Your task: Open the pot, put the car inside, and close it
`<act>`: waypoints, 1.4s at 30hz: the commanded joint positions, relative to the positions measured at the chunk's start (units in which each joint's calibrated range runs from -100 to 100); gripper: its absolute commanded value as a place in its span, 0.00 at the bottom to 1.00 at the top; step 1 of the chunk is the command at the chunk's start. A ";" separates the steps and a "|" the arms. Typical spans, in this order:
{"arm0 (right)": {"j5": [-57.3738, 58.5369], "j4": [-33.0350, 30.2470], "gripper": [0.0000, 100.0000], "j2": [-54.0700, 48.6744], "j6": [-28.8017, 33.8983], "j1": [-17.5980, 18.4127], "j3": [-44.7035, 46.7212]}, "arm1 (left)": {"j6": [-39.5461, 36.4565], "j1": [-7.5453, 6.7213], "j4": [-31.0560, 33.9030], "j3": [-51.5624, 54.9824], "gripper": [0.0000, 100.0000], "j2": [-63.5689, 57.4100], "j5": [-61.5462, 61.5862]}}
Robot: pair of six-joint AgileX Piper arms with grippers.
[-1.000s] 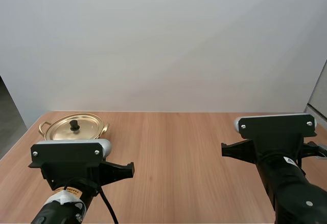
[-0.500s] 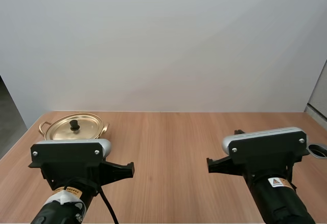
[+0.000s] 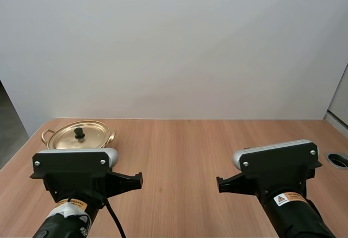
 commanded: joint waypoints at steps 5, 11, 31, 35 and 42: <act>10.79 -21.96 0.00 0.00 25.93 0.06 0.00 | 0.01 -0.01 0.06 0.00 0.00 0.00 -0.05; 10.81 -21.59 0.00 0.00 26.67 0.06 0.00 | 0.01 -0.01 0.06 0.00 0.00 0.00 -0.05; 10.81 -21.59 0.00 0.00 26.67 0.06 0.00 | 0.01 -0.01 0.06 0.00 0.00 0.00 -0.05; 10.81 -21.59 0.00 0.00 26.67 0.06 0.00 | 0.01 -0.01 0.06 0.00 0.00 0.00 -0.05; 10.81 -21.59 0.00 0.00 26.67 0.06 0.00 | 0.01 -0.01 0.06 0.00 0.00 0.00 -0.05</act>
